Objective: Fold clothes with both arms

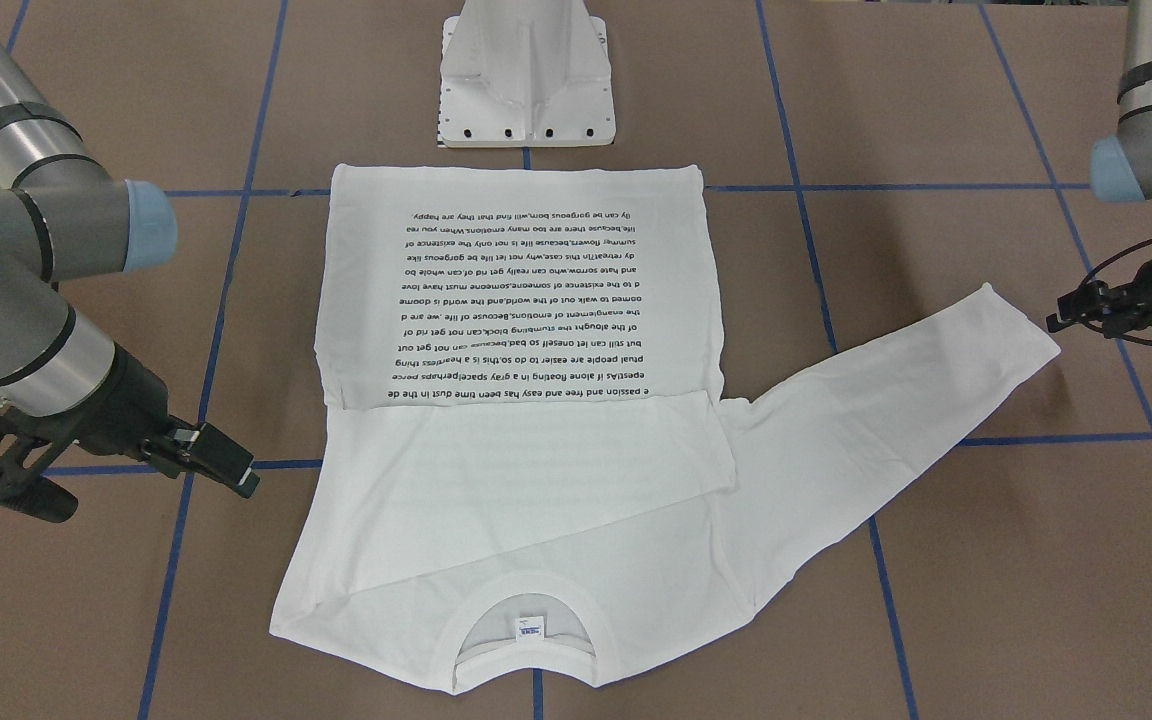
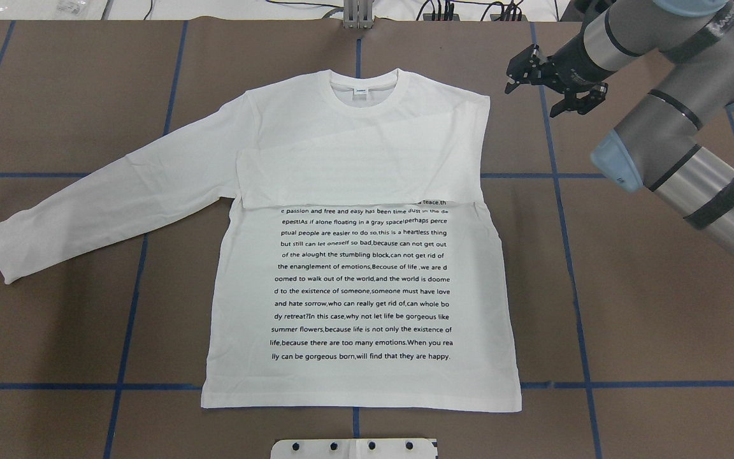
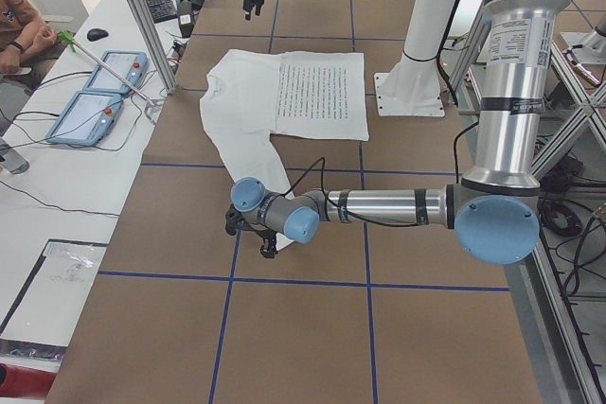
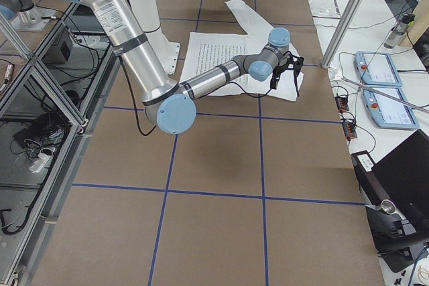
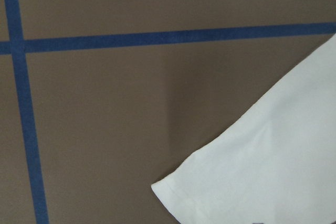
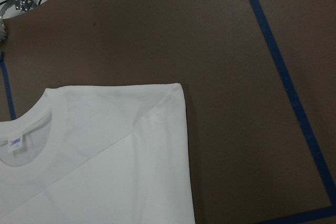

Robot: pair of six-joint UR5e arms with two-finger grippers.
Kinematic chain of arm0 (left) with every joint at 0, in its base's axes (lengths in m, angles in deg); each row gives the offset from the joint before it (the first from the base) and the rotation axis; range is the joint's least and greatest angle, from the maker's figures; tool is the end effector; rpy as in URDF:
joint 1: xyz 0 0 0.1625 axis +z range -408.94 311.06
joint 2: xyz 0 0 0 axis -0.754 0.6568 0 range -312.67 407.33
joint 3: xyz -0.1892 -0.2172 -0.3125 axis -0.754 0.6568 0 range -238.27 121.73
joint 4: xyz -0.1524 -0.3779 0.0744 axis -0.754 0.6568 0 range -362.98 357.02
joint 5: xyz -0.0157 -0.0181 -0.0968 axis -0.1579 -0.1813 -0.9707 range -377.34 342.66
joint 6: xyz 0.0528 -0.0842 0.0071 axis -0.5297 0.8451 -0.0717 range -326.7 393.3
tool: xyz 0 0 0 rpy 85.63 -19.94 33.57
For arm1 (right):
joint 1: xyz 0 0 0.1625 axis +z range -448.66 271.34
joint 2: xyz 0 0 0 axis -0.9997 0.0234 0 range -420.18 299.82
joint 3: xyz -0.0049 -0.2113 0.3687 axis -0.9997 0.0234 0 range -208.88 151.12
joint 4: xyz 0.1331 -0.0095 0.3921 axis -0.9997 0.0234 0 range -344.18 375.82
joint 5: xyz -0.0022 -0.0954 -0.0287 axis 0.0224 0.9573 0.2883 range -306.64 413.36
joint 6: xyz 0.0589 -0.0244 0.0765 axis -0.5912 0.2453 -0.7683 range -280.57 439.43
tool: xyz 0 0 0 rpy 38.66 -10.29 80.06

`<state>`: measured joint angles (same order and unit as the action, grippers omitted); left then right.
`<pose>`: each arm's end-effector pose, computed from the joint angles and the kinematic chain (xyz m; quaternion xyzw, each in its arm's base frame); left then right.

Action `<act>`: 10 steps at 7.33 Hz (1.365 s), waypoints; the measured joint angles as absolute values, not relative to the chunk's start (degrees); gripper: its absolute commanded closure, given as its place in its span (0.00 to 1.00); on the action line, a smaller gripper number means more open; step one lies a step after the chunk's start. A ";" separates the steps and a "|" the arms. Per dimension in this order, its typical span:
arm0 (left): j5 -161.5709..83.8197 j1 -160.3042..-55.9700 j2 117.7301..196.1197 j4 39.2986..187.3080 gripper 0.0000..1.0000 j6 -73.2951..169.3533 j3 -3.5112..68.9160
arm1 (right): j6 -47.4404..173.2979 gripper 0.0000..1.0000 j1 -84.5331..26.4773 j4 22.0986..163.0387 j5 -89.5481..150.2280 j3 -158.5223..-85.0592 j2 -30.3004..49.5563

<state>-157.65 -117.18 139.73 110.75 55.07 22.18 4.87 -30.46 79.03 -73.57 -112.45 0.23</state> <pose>0.1404 -0.5046 0.6685 -0.0348 0.4390 0.0611 0.8957 -0.3040 -0.6299 0.3529 0.0101 -0.4926 0.1890 0.8494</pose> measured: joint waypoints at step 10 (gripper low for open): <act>-157.04 -113.31 143.56 110.93 1.00 54.86 16.59 | 5.95 0.01 -30.03 78.84 -74.08 -113.95 2.30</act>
